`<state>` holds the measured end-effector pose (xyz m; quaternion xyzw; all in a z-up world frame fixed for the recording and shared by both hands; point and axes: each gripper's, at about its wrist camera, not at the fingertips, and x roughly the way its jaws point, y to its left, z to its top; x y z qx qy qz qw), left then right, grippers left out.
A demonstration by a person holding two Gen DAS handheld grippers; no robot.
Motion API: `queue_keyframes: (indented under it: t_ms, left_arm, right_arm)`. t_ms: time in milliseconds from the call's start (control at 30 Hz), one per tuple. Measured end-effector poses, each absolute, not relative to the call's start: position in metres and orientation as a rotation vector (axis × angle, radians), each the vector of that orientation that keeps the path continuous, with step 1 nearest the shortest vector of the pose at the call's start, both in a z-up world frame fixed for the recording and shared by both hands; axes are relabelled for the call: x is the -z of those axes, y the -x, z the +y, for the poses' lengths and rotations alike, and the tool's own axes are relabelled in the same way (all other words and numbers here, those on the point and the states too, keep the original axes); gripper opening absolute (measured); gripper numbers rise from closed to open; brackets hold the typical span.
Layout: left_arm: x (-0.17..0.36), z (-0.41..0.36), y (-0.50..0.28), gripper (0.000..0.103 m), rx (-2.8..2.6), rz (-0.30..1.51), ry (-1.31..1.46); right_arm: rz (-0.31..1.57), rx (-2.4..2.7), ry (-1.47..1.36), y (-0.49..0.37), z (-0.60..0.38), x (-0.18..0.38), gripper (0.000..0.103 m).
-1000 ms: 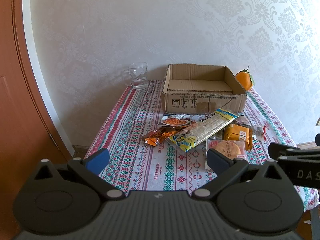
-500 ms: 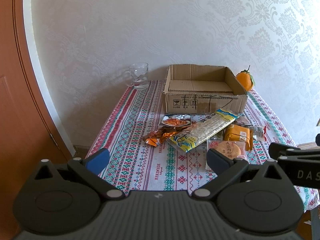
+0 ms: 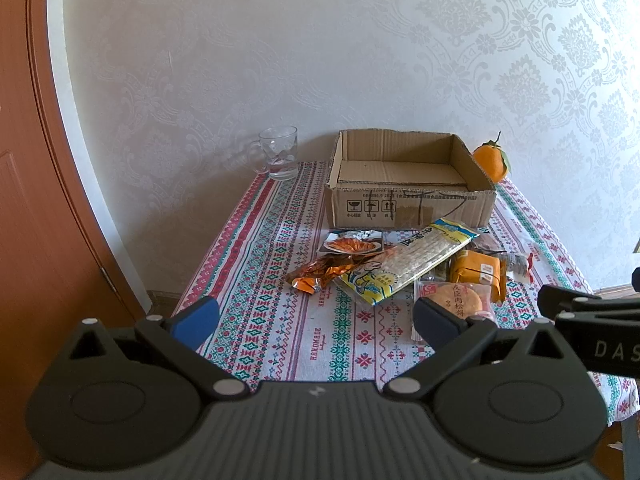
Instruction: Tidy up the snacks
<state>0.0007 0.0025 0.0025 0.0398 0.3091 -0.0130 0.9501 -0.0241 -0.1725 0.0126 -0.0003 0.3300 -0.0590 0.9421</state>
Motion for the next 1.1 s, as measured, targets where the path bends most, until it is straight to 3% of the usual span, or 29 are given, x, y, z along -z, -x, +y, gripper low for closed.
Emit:
queue_keyframes:
  t_ms: [1100]
  left_arm:
    - [0.003, -0.003, -0.019, 0.102, 0.053, 0.634, -0.105]
  right_arm:
    - [0.676, 0.093, 0.04, 0.007, -0.174, -0.007, 0.103]
